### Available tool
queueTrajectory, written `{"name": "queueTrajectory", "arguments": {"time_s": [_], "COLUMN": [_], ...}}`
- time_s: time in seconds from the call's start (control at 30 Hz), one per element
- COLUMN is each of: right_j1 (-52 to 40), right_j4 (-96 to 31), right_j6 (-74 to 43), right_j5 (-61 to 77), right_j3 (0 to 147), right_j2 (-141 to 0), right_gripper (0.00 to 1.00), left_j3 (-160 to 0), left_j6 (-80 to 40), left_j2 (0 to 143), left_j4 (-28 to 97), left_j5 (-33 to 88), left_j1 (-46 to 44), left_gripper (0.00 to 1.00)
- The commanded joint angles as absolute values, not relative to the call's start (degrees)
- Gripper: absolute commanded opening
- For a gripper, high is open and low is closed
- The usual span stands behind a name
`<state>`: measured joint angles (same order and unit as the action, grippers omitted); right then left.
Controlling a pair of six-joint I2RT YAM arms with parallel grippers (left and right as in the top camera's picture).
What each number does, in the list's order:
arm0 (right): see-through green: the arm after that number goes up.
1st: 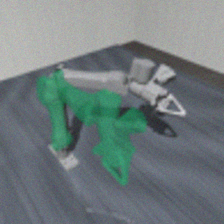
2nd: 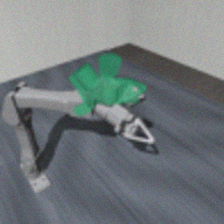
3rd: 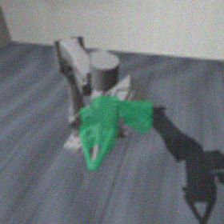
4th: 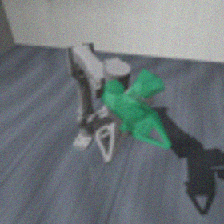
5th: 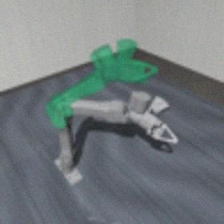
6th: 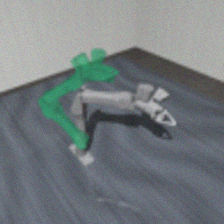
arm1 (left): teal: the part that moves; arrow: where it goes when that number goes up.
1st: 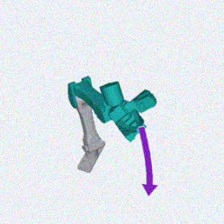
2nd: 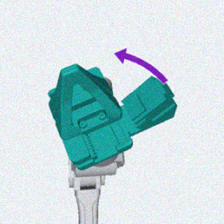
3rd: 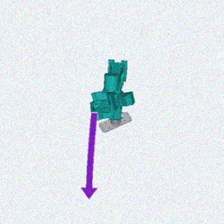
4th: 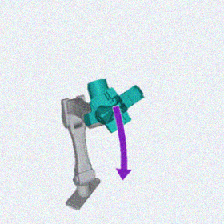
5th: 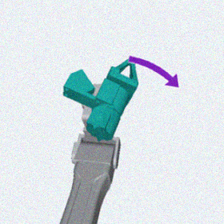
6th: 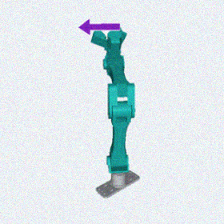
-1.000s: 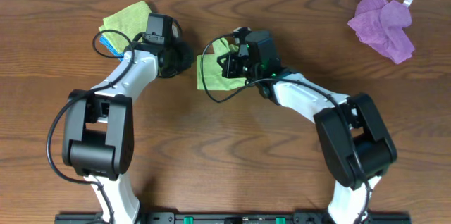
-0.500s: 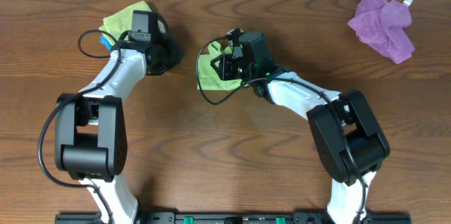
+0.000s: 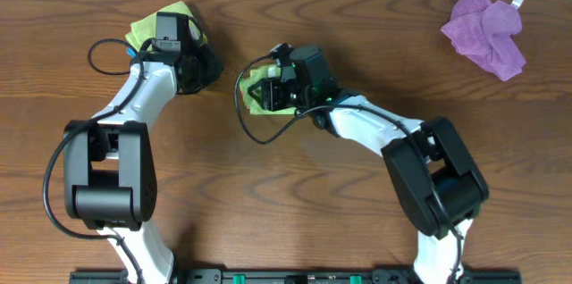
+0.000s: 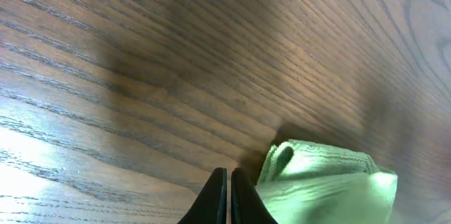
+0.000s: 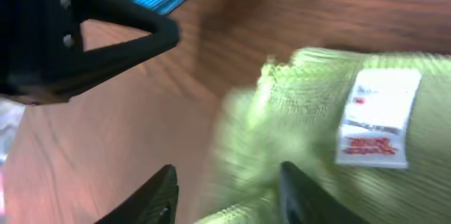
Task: Fold the cloth
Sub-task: 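Fold the right end of the strip toward the left gripper, then release the folded cloth with the right gripper and retract right arm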
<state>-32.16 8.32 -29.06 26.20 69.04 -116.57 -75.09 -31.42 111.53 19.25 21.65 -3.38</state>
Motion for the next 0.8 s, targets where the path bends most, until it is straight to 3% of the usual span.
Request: {"name": "queueTrajectory", "arguments": {"time_s": [0.0, 0.4, 0.5, 0.67, 0.77], "right_j1": [-33.21, -29.85, -27.42, -22.72, -20.62], "right_j4": [8.38, 7.53, 6.2, 2.76, -0.12], "right_j6": [-28.64, -28.6, -28.6, -28.14, -26.15], "right_j5": [27.49, 27.22, 27.18, 27.44, 27.68], "right_j3": [71.16, 73.52, 73.49, 73.52, 73.52], "right_j2": [-117.25, -116.11, -115.13, -113.12, -111.24], "right_gripper": [0.51, 0.63, 0.7, 0.91, 0.99], "left_j3": [-76.03, -76.03, -76.03, -76.03, -76.03], "left_j6": [-30.39, -30.35, -30.35, -30.35, -29.74], "left_j2": [109.69, 108.25, 107.39, 105.84, 105.16], "left_j4": [19.46, 19.51, 19.9, 21.39, 21.93], "left_j5": [20.99, 21.02, 21.02, 21.41, 22.22], "left_j1": [-3.01, -2.17, -1.26, -0.27, -0.25], "left_gripper": [0.06, 0.06, 0.13, 0.28, 0.51]}}
